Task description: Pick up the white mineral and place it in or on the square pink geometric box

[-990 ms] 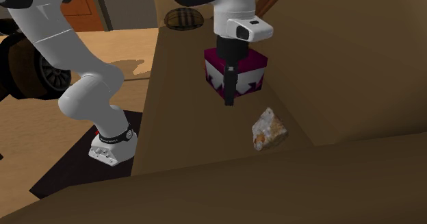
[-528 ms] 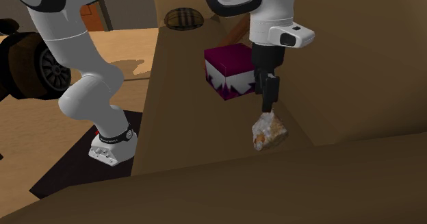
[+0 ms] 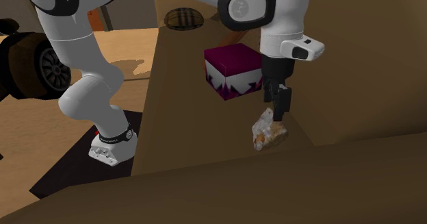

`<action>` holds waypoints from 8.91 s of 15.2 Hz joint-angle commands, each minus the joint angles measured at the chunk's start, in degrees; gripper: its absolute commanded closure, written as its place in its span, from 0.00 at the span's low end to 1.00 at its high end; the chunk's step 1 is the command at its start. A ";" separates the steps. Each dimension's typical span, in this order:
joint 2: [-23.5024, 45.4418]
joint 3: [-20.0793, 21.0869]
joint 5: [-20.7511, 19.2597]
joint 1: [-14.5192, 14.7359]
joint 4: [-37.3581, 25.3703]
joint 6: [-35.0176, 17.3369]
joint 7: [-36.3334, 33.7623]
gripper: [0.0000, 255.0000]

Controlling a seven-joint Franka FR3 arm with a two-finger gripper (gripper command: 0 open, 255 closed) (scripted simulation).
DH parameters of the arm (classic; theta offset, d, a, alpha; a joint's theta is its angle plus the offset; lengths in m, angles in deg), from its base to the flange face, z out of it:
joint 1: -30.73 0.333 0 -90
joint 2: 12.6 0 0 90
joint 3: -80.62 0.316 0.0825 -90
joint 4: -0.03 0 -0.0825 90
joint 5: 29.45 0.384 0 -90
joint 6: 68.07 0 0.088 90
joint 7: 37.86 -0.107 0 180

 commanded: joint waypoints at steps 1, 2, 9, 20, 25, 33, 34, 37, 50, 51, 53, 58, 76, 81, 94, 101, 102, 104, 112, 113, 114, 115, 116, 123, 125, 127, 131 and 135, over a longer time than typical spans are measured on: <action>0.39 -0.09 -0.01 -0.10 1.37 -1.80 0.04 0.00; 0.38 -0.09 -0.01 -0.10 1.38 -1.81 0.04 0.00; 0.39 -0.09 -0.01 -0.10 1.36 -1.79 0.04 0.00; 0.30 -0.14 0.01 -0.05 0.72 -1.06 0.10 1.00; 0.01 -0.04 0.11 -0.08 -2.78 2.71 0.42 1.00; -9.39 7.52 -43.61 2.33 22.66 -27.31 -22.34 0.00; -8.77 7.34 -44.04 2.13 22.53 -27.85 -22.61 0.00; -6.85 6.82 -45.36 1.53 22.04 -29.44 -23.44 0.00; -5.16 6.38 -46.50 1.04 21.52 -30.76 -24.18 1.00; -5.17 6.38 -46.45 1.04 21.48 -30.72 -24.11 1.00; -5.16 6.37 -46.45 1.03 21.48 -30.74 -24.10 1.00; -5.52 6.41 -45.85 1.10 21.24 -30.31 -23.43 1.00; -10.08 6.58 -36.50 2.44 13.84 -21.13 -11.87 1.00; -10.69 6.63 -34.60 2.78 11.01 -18.30 -9.21 1.00; -10.92 6.84 -30.73 3.49 2.07 -10.53 -3.06 1.00; -12.13 9.52 -30.58 5.31 -0.32 -5.04 -4.67 1.00; -12.51 10.42 -30.75 5.85 -0.28 -3.93 -5.71 1.00; -13.08 12.22 -31.03 6.96 -0.42 -1.65 -7.75 1.00; -12.75 19.92 -31.89 11.37 -3.91 8.21 -15.68 1.00; -12.40 20.92 -32.03 11.94 -4.69 9.53 -16.67 1.00; -11.97 21.92 -32.19 12.52 -5.55 10.87 -17.66 1.00; -11.46 22.94 -32.38 13.10 -6.49 12.24 -18.65 1.00; -10.87 23.97 -32.60 13.69 -7.51 13.64 -19.64 1.00; -4.33 31.38 -35.51 18.46 -17.20 24.38 -26.65 1.00; -1.67 33.38 -36.93 20.23 -20.77 27.73 -28.56 1.00; -2.38 33.09 -36.48 20.09 -18.53 26.26 -29.36 1.00; -3.55 32.72 -35.81 19.75 -14.34 23.44 -30.95 1.00; -4.43 32.42 -35.39 19.51 -10.51 20.78 -32.55 1.00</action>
